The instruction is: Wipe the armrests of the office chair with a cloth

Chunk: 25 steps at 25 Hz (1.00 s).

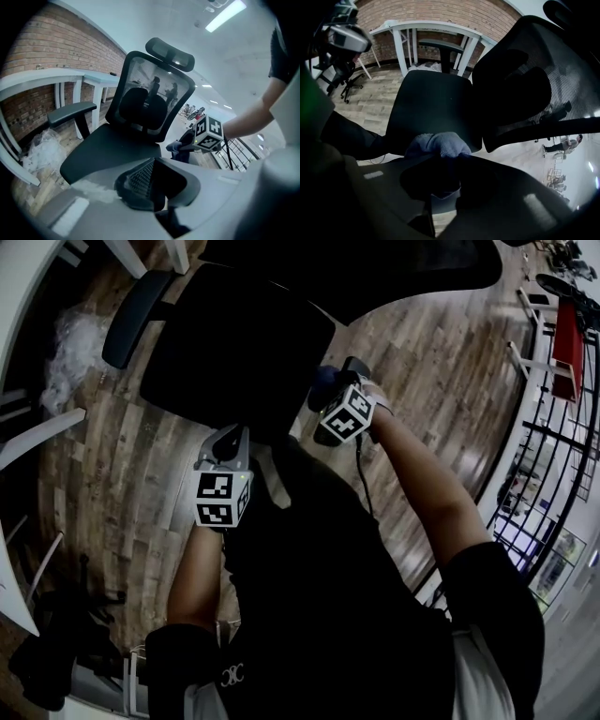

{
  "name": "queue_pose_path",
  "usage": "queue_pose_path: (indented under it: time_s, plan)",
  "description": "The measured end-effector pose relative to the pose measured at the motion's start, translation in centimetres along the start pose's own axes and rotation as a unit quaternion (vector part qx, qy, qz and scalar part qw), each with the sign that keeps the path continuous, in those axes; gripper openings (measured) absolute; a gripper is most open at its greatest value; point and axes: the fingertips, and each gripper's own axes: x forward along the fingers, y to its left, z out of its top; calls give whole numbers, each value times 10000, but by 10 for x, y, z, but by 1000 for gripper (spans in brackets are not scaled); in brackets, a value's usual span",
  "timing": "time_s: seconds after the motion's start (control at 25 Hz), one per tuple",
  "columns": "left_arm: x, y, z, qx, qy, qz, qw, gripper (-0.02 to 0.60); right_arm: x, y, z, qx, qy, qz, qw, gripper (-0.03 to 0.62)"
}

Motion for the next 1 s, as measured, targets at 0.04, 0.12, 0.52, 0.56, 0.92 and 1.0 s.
queue_pose_path:
  time_s: [0.04,0.12,0.52,0.56,0.92,1.0]
  plan:
    - [1,-1,0,-97,8,-7,10000,6,3,-9,0,52,-5,-23,10000,92]
    - [2,-4,1,-175,21,-5,9998,6,7,-24,1,193,-25,-79,9998,92]
    - [20,-15,7,-150,183,178,9996,6,16,-74,3,1000,-422,63,9941,94]
    - [22,-18,7,-125,195,199,9995,6,16,-77,1,1079,-462,112,9930,94]
    - [40,-38,10,-155,245,415,9987,6,23,-106,-36,1809,-243,257,9829,95]
    - [45,-42,10,-193,259,427,9986,6,26,-108,-52,1974,-45,312,9798,95]
